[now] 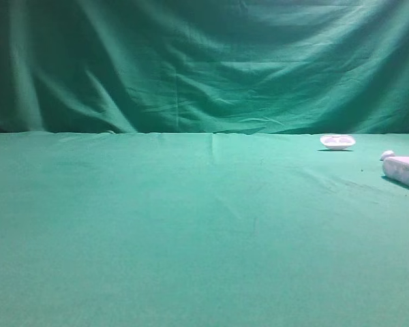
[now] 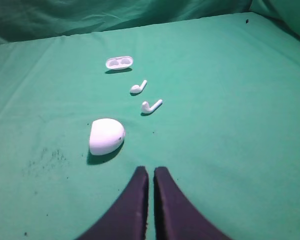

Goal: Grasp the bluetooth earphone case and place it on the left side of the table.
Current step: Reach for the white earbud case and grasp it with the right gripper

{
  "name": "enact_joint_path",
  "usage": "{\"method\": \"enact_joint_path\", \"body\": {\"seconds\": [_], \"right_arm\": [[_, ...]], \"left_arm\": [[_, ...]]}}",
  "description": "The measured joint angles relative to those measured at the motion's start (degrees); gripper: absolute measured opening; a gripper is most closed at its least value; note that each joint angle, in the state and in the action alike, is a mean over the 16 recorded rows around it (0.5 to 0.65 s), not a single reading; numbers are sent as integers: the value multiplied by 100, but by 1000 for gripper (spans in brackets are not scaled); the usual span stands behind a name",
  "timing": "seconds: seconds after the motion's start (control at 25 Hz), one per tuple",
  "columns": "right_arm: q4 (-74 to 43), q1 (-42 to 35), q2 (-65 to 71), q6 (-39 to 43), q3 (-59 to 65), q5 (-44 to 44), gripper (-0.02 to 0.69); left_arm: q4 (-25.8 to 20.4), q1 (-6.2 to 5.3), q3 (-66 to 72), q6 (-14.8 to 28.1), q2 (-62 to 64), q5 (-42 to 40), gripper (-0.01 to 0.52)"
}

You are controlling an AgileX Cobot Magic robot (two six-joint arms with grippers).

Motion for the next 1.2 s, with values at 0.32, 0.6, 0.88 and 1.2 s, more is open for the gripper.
{"method": "enact_joint_path", "body": {"seconds": [0.32,0.6,0.88,1.2], "right_arm": [[0,0,0,0,3,-4,0],[21,0,0,5,10,-49,0],[234,0,0,42,22,-840,0],[520,0,94,84,-226,-1986,0]], "left_arm": [[0,0,0,0,0,0,0],[0,0,0,0,0,0,0],[0,0,0,0,0,0,0],[0,0,0,0,0,0,0]]}}
